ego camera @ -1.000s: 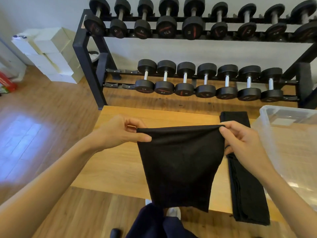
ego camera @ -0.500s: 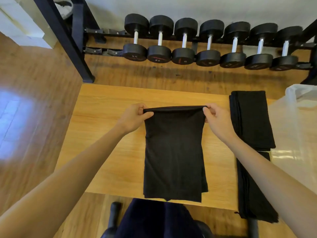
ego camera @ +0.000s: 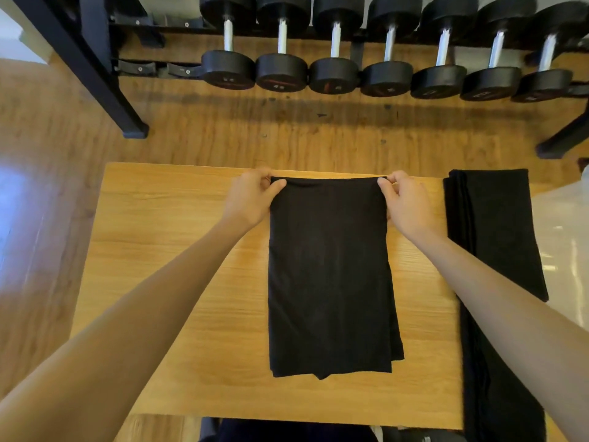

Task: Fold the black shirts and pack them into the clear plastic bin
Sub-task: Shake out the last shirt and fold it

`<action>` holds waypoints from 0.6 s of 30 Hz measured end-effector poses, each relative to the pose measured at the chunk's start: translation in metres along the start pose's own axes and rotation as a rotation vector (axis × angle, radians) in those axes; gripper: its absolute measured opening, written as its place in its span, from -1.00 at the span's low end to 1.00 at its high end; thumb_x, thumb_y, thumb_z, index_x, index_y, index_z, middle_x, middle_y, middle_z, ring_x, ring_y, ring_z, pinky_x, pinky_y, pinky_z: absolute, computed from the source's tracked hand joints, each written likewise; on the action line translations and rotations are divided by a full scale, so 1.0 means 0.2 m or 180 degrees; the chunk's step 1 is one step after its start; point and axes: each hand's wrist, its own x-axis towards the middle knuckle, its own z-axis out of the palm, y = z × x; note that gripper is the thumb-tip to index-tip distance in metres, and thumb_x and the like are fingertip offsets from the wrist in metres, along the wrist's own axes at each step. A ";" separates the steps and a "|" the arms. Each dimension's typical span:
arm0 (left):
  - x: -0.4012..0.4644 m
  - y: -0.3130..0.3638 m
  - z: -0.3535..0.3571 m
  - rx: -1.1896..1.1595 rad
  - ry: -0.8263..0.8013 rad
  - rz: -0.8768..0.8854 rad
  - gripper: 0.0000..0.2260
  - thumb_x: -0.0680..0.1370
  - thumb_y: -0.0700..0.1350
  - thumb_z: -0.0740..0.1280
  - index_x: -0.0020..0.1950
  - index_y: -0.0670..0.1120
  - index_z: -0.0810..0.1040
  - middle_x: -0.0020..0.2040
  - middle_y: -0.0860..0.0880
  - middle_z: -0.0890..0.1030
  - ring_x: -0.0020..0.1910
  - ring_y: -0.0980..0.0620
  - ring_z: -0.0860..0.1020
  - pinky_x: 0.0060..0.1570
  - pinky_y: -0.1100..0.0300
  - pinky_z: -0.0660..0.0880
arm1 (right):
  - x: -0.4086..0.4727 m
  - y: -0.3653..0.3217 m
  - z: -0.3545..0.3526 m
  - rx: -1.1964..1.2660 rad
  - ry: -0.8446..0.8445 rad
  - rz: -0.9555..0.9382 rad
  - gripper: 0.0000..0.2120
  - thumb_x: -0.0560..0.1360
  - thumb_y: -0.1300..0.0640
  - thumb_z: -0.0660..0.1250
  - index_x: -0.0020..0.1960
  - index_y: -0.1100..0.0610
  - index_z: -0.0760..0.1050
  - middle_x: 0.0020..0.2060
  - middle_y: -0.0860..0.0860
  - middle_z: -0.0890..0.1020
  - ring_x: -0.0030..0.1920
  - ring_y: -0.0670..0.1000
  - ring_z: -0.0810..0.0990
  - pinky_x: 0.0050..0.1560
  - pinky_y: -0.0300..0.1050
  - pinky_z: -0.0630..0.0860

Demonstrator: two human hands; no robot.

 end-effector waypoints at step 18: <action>-0.39 -0.10 0.25 0.0946 0.0216 0.1394 -0.61 0.66 -0.19 0.10 0.50 -0.15 0.31 0.52 -0.07 0.30 0.55 0.00 0.15 0.52 0.00 0.14 | -0.33 -0.06 0.36 -0.1124 0.0129 -0.1319 -0.55 0.67 0.08 0.07 0.54 0.11 0.18 0.55 0.02 0.16 0.57 0.05 0.02 0.55 0.05 -0.01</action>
